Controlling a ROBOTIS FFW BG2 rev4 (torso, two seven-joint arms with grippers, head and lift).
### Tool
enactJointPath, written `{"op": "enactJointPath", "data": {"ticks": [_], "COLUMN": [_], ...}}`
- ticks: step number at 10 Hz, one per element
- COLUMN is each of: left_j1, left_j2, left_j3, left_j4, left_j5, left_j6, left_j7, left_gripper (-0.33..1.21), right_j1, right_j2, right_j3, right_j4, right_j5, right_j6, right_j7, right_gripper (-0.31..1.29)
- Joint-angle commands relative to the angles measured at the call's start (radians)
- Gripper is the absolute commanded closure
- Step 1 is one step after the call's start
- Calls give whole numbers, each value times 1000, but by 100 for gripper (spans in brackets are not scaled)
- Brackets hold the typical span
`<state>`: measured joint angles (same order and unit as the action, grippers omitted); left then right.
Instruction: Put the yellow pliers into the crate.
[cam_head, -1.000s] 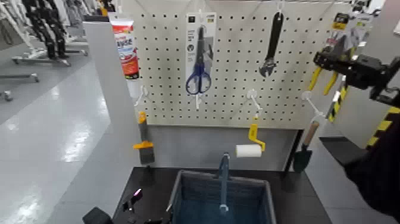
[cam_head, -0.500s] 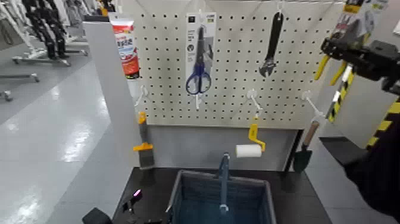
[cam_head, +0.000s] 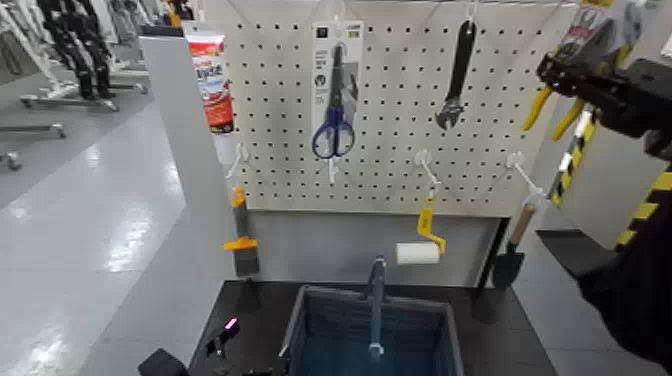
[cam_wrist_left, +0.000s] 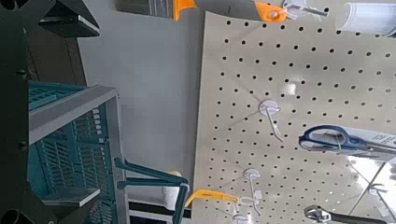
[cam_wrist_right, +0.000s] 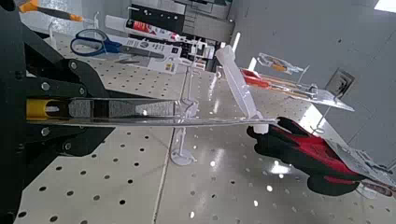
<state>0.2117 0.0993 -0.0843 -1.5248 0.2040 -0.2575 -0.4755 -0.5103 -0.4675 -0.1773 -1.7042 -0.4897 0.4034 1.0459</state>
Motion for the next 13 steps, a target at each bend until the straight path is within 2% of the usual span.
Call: {"op": "enactJointPath", "data": {"ticks": [1, 3, 5, 6, 7, 9, 12, 13], "left_j1": [0, 0, 0, -2, -2, -2, -3, -3], "left_j2": [0, 2, 3, 3, 5, 5, 7, 7], "left_j3": [-3, -8, -11, -12, -14, -14, -15, -14], "left_j4": [2, 2, 2, 2, 2, 2, 3, 3], "left_j5": [0, 0, 2, 2, 2, 2, 2, 2], "left_j6": [1, 1, 1, 1, 1, 3, 3, 3], "left_j7": [3, 6, 9, 9, 11, 14, 14, 14], "left_gripper": [10, 10, 10, 10, 10, 10, 10, 10], "right_j1": [82, 157, 236, 274, 308, 377, 443, 457], "right_j2": [70, 135, 188, 208, 225, 260, 285, 293], "right_j3": [-14, -22, -5, 13, 39, 65, 101, 113], "right_j4": [-89, -101, -130, -124, -114, -94, -32, -5], "right_j5": [-3, -3, 22, 16, 16, 25, 42, 68], "right_j6": [6, 0, -11, -6, 0, 14, 29, 31], "right_j7": [-21, -35, -47, -63, -67, -83, -89, -89], "right_gripper": [110, 110, 116, 117, 117, 117, 117, 117]}}
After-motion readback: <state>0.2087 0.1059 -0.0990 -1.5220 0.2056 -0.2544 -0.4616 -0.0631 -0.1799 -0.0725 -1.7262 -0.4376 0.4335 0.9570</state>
